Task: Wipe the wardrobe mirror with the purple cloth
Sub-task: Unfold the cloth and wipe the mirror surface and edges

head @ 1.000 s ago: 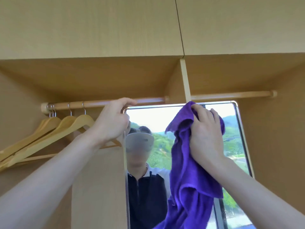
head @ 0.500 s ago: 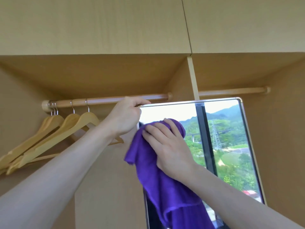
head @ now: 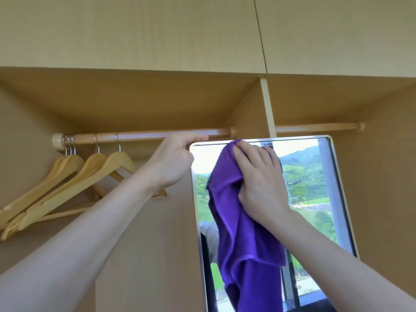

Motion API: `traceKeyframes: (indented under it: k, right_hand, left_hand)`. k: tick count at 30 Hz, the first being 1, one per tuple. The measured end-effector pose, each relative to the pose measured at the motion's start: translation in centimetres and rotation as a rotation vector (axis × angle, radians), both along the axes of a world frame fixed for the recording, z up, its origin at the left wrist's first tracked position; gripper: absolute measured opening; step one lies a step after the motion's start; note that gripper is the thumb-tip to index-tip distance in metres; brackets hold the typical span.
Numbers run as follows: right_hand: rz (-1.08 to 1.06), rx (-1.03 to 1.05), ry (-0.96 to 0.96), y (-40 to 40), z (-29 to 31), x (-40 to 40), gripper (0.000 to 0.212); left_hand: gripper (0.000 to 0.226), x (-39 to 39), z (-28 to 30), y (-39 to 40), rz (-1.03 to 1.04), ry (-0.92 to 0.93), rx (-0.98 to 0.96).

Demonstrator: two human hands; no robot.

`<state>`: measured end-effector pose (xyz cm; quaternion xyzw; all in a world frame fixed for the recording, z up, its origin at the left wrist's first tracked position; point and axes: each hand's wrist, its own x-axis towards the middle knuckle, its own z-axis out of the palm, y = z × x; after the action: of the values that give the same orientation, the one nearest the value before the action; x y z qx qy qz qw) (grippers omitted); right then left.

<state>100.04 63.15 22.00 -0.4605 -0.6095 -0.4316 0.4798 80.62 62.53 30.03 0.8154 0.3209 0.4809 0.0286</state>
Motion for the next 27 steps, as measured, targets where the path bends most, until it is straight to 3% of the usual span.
traceKeyframes:
  k: [3,7,11,13,20,27]
  right_hand:
    - [0.035,0.048,0.015,0.1,0.3,-2.0,0.061]
    - [0.043,0.048,-0.084,0.0,0.5,-5.3,0.069]
    - [0.028,0.035,-0.114,-0.1,-0.1,-5.8,0.068]
    - [0.011,0.02,-0.149,-0.3,-1.0,-5.3,0.068]
    - [-0.091,-0.062,-0.526,-0.3,-8.8,-1.4,0.06]
    - [-0.069,-0.043,-0.311,0.1,-0.9,-1.2,0.071]
  left_hand:
    - [0.074,-0.1,-0.2,0.0,-0.035,-0.057,-0.008]
    - [0.084,0.0,-0.7,-0.2,-0.079,-0.114,-0.035]
    - [0.066,0.1,-1.0,0.1,-0.074,-0.111,-0.047]
    - [0.067,0.3,-1.0,0.1,-0.074,-0.108,-0.057]
    - [0.071,0.5,-0.6,0.4,0.05,-0.048,-0.008]
    - [0.062,2.1,-2.1,-0.9,0.147,0.008,0.062]
